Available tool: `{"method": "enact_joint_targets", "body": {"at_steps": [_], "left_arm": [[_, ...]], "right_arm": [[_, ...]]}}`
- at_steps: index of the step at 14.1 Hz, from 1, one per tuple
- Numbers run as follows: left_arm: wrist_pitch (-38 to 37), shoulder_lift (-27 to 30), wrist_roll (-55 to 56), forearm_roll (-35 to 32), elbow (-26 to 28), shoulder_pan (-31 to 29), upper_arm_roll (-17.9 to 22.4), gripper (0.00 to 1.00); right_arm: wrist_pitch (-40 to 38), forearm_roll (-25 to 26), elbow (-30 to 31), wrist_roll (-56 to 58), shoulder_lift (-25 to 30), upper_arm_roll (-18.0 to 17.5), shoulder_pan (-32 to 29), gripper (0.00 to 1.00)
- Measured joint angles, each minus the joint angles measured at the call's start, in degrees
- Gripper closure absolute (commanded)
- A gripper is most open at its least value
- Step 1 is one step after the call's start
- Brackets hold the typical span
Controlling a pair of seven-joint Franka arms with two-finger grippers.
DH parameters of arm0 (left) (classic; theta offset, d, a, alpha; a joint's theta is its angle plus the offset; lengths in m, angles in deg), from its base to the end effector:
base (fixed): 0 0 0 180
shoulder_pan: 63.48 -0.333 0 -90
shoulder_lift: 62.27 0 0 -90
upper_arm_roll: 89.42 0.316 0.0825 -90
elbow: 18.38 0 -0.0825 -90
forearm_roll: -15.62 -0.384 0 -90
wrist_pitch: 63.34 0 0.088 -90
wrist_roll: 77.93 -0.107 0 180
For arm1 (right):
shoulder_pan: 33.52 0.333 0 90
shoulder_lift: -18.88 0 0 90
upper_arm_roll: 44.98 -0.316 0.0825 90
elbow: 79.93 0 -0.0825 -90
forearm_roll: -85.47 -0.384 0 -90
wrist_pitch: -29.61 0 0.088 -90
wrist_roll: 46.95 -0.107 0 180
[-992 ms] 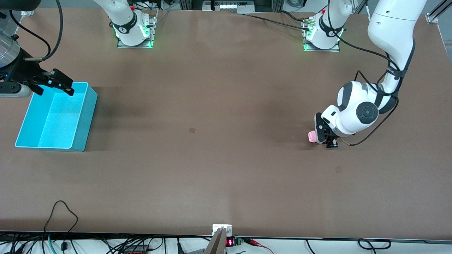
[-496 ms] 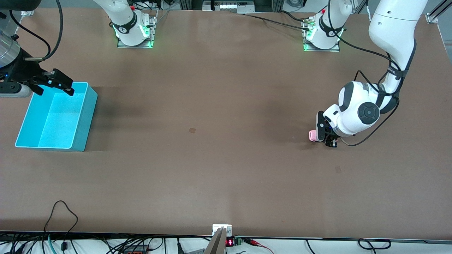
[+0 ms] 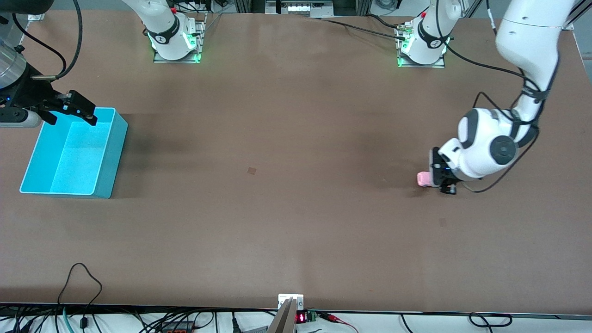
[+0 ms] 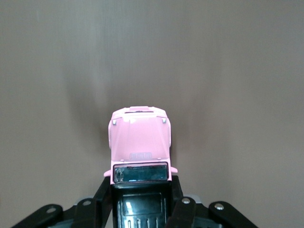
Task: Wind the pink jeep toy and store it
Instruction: 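Pull the pink jeep backward along the table with the left gripper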
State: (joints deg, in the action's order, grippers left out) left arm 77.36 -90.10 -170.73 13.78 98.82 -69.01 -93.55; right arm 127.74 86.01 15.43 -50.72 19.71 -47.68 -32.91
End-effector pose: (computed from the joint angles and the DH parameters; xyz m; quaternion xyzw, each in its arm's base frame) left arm 0.5878 0.0146 0.1939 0.6913 -0.7216 -0.0199 0.0320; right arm 0.5609 0.0317 0.6008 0.9995 -0.0035 0.0317 0.0031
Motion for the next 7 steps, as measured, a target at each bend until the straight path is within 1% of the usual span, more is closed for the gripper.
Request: {"method": "enact_joint_targets", "body": {"at_steps": [4,7], "left_arm": [[-0.5,-1.6,-9.5,0.0,-2.6,-8.1,0.2,0.83],[-0.8,-2.8,-13.3,0.0,-4.7,-12.3,0.2,0.82]], "right_arm": [[0.0,0.0,0.0,0.0,0.0,0.0,0.0,0.00],[0.0,0.0,0.0,0.0,0.0,0.0,0.0,0.00]]}}
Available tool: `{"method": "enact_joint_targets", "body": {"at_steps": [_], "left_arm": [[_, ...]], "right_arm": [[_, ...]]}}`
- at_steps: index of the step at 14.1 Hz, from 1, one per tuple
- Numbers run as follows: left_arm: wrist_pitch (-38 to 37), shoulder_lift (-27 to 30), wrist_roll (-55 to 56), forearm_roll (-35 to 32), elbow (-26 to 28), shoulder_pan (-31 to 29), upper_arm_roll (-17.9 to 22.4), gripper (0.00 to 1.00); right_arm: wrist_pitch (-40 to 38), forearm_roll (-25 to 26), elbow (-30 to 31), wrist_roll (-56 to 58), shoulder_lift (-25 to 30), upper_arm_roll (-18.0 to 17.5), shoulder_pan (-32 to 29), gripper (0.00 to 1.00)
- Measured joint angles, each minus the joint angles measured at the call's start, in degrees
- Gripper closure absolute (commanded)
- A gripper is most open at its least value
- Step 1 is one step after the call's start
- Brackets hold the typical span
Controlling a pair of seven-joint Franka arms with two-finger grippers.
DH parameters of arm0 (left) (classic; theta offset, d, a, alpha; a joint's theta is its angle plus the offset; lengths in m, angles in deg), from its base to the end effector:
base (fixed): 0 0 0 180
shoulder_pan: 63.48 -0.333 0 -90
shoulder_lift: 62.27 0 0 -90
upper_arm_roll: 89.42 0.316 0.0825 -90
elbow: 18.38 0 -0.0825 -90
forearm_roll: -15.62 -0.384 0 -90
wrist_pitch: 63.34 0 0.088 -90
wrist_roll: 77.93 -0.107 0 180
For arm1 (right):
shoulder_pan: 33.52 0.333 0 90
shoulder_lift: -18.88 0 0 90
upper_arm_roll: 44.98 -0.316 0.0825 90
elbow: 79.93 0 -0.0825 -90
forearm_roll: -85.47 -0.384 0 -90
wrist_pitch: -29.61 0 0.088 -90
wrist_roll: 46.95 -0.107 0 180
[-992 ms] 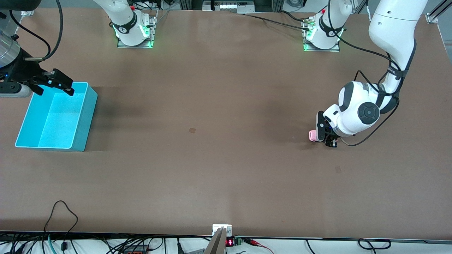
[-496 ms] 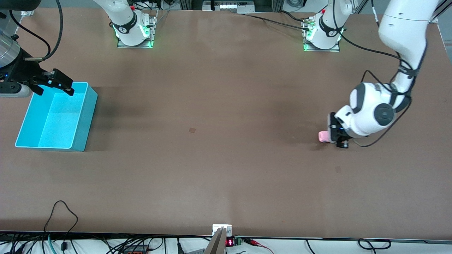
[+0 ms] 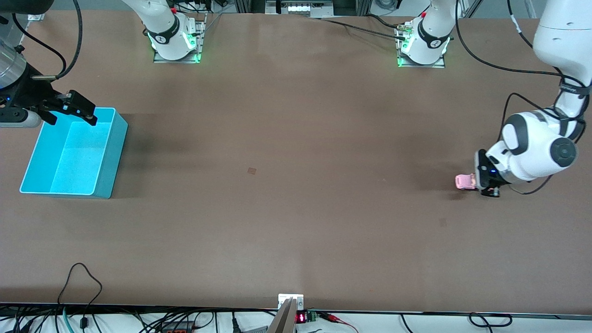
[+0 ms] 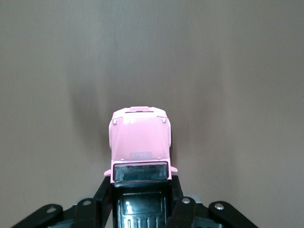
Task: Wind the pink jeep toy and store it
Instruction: 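Pull the pink jeep backward along the table with the left gripper, then open the left gripper and raise it off the jeep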
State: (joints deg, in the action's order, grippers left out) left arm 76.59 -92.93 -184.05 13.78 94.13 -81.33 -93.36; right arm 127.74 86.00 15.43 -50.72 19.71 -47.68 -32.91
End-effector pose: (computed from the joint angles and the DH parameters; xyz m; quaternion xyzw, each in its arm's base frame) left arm 0.5922 0.1477 0.1938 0.6871 -0.7260 -0.0071 0.0276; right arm 0.5609 0.0318 0.6008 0.9995 -0.0035 0.0316 0.0030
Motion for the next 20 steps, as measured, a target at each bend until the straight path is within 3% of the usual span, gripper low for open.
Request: {"method": "enact_joint_targets", "body": {"at_steps": [2,3,4,5,10,14,20], "left_arm": [[-0.1,-0.4,-0.6,0.0,-0.6,-1.1,0.0,0.82],[-0.1,-0.5,-0.7,0.0,-0.8,-1.2,0.0,0.72],[-0.2,-0.5,-0.7,0.0,-0.8,-1.2,0.0,0.11],[-0.3,-0.5,-0.7,0.0,-0.9,-1.2,0.0,0.00],[-0.9,-3.5,-0.9,0.0,-2.8,-1.3,-0.5,0.00],[-14.1,-2.7,0.6,0.0,-10.7,-1.2,-2.5,0.00],[-32.1,2.3,16.2,0.0,-17.9,1.2,-3.8,0.00]], "right_arm": [[0.0,0.0,0.0,0.0,0.0,0.0,0.0,0.00],[0.0,0.0,0.0,0.0,0.0,0.0,0.0,0.00],[0.0,0.0,0.0,0.0,0.0,0.0,0.0,0.00],[0.0,0.0,0.0,0.0,0.0,0.0,0.0,0.00],[0.0,0.0,0.0,0.0,0.0,0.0,0.0,0.00],[0.0,0.0,0.0,0.0,0.0,0.0,0.0,0.00],[0.0,0.0,0.0,0.0,0.0,0.0,0.0,0.00]]}}
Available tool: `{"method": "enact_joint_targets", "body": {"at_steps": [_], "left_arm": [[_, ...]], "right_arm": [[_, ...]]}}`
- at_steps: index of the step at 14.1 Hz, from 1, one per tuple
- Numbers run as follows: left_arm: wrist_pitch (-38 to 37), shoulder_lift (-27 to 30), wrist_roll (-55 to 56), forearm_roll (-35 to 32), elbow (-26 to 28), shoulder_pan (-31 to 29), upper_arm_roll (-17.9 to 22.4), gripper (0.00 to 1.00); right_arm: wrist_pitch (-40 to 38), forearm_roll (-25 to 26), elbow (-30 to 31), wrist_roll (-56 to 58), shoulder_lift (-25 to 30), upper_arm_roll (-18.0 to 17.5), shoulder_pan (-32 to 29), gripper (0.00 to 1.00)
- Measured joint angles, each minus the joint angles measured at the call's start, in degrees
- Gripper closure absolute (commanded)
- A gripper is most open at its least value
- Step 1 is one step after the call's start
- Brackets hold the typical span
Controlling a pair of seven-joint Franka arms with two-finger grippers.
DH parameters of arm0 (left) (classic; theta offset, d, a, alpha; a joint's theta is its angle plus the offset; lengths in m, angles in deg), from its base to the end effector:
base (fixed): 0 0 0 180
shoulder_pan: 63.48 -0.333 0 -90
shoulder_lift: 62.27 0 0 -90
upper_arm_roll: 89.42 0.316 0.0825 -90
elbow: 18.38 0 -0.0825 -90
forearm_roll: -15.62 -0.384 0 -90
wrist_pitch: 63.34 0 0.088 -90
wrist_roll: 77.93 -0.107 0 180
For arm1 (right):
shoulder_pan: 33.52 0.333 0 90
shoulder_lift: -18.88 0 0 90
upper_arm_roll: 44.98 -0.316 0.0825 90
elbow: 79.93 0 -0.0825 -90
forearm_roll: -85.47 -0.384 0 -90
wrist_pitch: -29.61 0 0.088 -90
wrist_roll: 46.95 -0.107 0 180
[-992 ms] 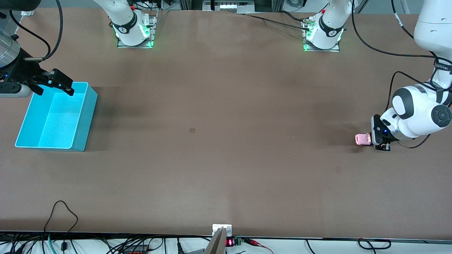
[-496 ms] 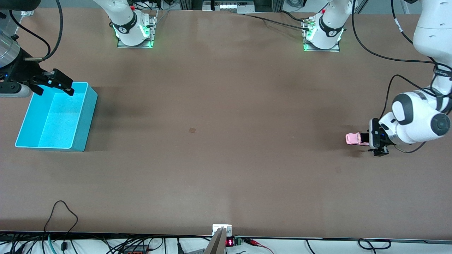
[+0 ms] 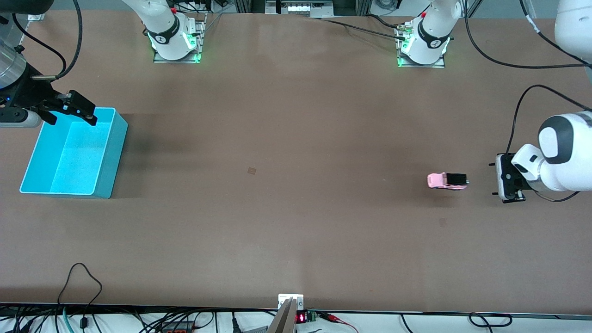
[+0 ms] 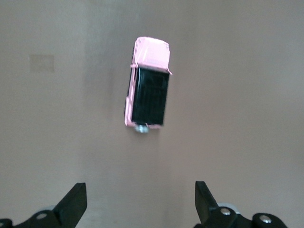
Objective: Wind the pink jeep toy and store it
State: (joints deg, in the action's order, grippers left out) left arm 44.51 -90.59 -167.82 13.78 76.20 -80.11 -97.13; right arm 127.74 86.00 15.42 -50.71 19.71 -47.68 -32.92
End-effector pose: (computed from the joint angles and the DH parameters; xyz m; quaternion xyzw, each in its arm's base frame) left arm 0.6374 0.1114 0.3089 0.7521 -0.6461 -0.0700 0.1094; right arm 0.5609 0.0317 0.6009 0.9995 -0.0035 0.0317 0.0030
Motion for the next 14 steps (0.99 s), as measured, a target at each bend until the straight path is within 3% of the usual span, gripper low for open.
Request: {"method": "enact_joint_targets", "body": {"at_steps": [6,14], "left_arm": [[-17.2,3.0,22.0,-0.5,-9.7,7.9,-0.2,0.00],[-23.4,13.8,55.3,-2.6,-10.9,13.6,-0.1,0.00]], "right_arm": [[0.0,0.0,0.0,0.0,0.0,0.0,0.0,0.00],[0.0,0.0,0.0,0.0,0.0,0.0,0.0,0.00]]}}
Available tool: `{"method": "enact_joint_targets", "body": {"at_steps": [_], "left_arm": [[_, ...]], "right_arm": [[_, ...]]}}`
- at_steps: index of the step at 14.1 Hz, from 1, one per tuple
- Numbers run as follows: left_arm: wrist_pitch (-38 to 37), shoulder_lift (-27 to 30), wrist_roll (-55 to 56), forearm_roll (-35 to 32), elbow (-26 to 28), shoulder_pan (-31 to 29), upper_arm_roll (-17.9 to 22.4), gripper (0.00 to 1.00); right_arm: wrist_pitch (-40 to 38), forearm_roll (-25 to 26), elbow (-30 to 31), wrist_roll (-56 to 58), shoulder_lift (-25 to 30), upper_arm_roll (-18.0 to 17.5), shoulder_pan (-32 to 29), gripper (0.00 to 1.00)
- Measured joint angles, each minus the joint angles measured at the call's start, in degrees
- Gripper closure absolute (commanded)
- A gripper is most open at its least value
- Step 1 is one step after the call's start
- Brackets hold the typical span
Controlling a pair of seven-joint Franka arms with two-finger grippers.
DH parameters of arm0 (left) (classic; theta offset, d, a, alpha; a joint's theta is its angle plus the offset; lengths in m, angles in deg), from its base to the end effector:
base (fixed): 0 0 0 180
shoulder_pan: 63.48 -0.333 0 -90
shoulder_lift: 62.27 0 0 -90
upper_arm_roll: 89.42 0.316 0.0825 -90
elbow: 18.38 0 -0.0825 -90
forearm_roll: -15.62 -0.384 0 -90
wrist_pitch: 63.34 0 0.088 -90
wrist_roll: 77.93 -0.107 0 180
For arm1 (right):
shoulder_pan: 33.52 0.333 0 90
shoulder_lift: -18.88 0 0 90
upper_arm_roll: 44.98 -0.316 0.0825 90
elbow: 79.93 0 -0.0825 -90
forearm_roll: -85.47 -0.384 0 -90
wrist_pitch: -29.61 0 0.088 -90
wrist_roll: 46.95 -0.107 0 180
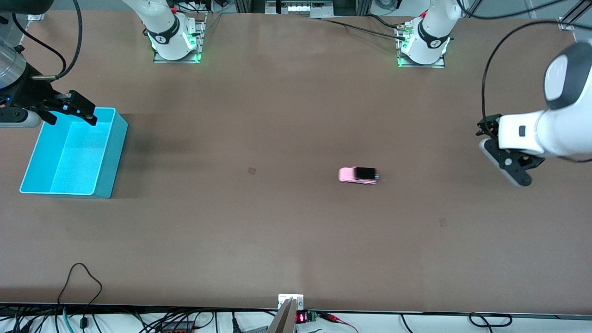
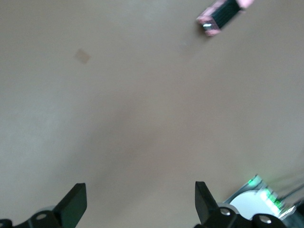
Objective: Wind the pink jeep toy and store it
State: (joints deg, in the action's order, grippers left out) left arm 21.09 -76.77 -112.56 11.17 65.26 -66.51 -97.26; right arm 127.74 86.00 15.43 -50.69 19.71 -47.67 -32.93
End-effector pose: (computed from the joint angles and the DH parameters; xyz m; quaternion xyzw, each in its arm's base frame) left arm 0.6098 -0.0332 0.5221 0.9343 -0.3356 -0.1197 0.0095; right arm 0.5609 0.0315 0.6008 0.9995 -0.0035 0.0316 0.0030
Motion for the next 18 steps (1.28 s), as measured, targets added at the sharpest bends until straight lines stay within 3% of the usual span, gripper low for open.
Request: {"method": "enact_joint_targets", "body": {"at_steps": [3,5,9,18], "left_arm": [[1.5,5.8,20.1,0.0,2.9,3.2,2.6,0.00],[6.7,10.5,25.4,0.0,7.8,4.4,4.4,0.00],[12.9,16.0,27.5,1.2,15.5,4.9,7.5,0.00],[11.4,16.2,30.1,1.7,15.9,5.3,7.0,0.00]], "right_arm": [[0.0,0.0,0.0,0.0,0.0,0.0,0.0,0.00],[0.0,0.0,0.0,0.0,0.0,0.0,0.0,0.00],[0.0,0.0,0.0,0.0,0.0,0.0,0.0,0.00],[-0.3,0.0,0.0,0.6,-0.2,0.0,0.0,0.00]]}}
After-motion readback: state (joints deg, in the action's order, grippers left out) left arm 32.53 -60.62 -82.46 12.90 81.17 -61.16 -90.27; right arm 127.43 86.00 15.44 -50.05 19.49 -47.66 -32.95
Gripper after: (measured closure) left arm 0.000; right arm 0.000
